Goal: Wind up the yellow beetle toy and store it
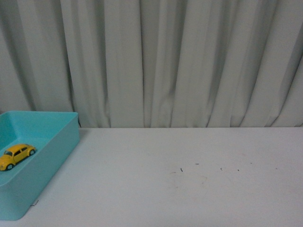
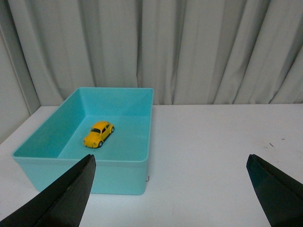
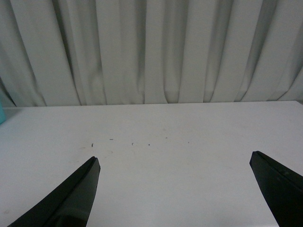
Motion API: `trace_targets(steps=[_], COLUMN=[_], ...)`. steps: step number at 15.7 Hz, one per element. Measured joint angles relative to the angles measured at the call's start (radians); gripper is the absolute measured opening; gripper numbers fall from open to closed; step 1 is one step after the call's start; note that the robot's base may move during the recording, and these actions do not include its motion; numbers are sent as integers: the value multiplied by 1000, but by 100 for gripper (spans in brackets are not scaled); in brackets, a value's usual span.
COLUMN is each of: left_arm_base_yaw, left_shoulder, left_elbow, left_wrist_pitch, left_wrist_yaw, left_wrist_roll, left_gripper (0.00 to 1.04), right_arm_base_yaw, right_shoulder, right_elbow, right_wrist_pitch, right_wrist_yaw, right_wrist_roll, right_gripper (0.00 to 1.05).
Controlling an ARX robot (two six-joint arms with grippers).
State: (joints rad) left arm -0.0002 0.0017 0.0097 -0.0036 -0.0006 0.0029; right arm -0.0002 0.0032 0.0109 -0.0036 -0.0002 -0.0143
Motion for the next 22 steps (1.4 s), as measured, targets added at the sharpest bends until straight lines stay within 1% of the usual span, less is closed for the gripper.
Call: trace_targets(steps=[22], left_arm_base_yaw=[0], left_shoulder=[0], left_elbow=[0], left_wrist_pitch=[0], left_wrist_yaw=[0], left_wrist_roll=[0], left_gripper=[98], right_arm_base_yaw=[0], right_shoulder=[0], right_elbow=[0], right_wrist_pitch=[0], right_wrist_yaw=[0], right_wrist_roll=[0], right_gripper=[98])
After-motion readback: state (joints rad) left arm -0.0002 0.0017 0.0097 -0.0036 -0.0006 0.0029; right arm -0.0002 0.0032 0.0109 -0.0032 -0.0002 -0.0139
